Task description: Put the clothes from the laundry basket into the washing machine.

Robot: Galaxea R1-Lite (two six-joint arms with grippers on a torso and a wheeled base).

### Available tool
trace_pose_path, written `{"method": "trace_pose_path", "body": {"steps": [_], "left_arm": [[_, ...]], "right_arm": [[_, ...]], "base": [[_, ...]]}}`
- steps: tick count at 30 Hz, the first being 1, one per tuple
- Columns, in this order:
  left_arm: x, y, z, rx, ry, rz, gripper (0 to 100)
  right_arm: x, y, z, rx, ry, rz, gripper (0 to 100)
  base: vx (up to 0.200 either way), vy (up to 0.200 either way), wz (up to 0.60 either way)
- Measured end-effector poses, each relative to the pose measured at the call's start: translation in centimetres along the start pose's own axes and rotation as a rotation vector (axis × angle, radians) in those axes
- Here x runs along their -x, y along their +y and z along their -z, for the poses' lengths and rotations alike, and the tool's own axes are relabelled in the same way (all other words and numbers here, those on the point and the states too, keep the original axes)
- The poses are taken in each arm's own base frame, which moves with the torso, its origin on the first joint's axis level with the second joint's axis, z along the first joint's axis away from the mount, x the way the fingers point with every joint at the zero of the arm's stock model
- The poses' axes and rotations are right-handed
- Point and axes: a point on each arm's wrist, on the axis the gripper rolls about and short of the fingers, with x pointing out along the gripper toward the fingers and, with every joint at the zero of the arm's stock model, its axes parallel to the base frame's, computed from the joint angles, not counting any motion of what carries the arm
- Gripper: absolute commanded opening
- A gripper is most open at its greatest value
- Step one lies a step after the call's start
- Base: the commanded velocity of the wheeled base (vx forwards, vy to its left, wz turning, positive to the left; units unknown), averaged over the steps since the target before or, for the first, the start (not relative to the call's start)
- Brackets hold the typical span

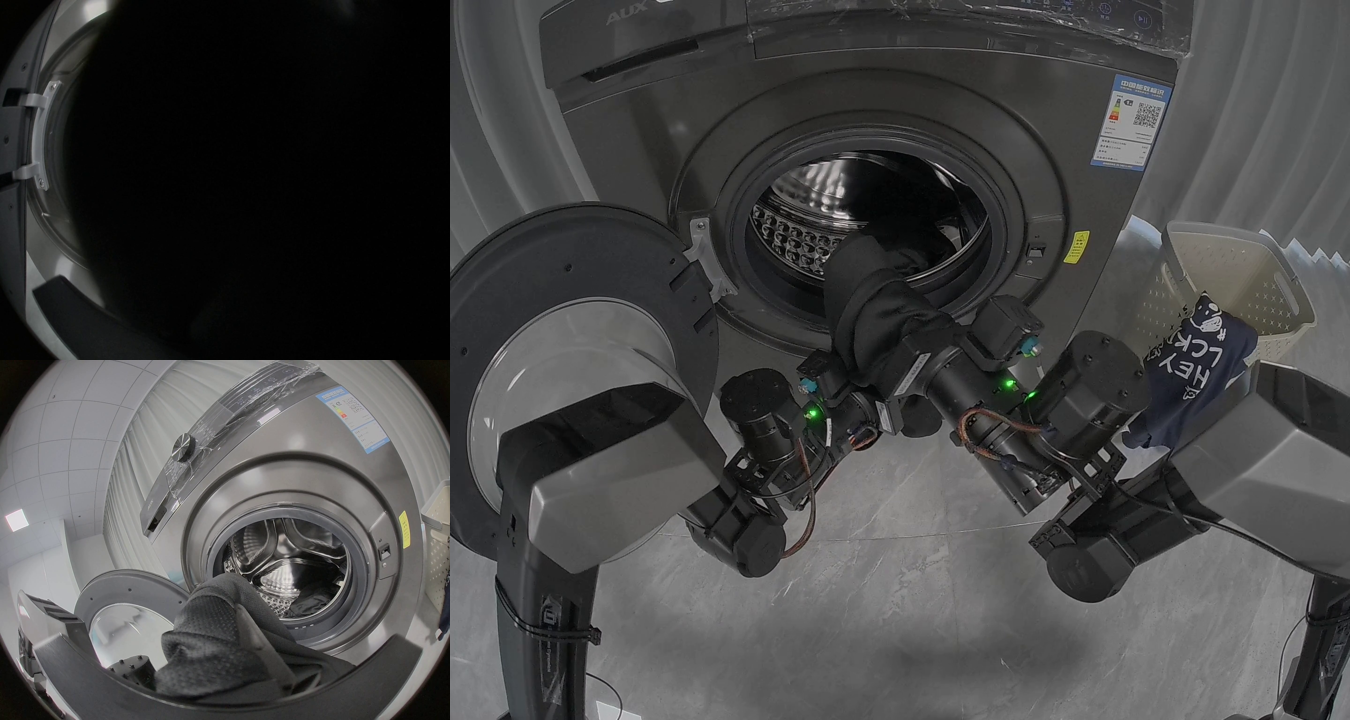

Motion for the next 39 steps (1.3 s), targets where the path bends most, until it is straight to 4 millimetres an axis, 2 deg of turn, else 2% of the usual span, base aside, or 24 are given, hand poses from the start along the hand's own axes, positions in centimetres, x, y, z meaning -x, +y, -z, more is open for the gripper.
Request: {"method": "trace_pose_path", "body": {"steps": [5,11,15,19,25,37,38,39], "left_arm": [[-0.3,0.3,-0.2,0.010,-0.017,-0.024,0],[0.0,1.2,-1.2,0.022,-0.034,-0.063,0],[0.8,1.5,-2.9,0.030,-0.043,-0.073,0],[1.7,1.3,-4.6,0.034,-0.055,-0.072,0],[2.3,1.0,-6.4,0.038,-0.082,-0.067,0],[3.1,0.4,-7.9,0.041,-0.097,-0.057,0],[3.2,0.3,-7.9,0.042,-0.097,-0.055,0],[3.2,0.2,-8.0,0.043,-0.098,-0.053,0]], "right_arm": [[0.2,-0.3,0.0,-0.001,0.007,0.008,0],[0.1,-2.6,-0.7,0.021,-0.005,0.057,0],[0.1,-4.3,-0.9,0.039,-0.007,0.095,0],[0.5,-5.5,-0.3,0.052,0.016,0.121,0],[0.8,-6.2,0.9,0.063,0.050,0.136,0],[0.9,-6.0,1.5,0.069,0.067,0.129,0],[0.9,-6.0,1.6,0.068,0.069,0.128,100],[1.0,-5.8,1.6,0.067,0.071,0.126,100]], "base": [[0.000,0.000,0.00],[0.000,0.000,0.00],[0.000,0.000,0.00],[0.000,0.000,0.00],[0.000,0.000,0.00],[0.000,0.000,0.00],[0.000,0.000,0.00],[0.000,0.000,0.00]]}}
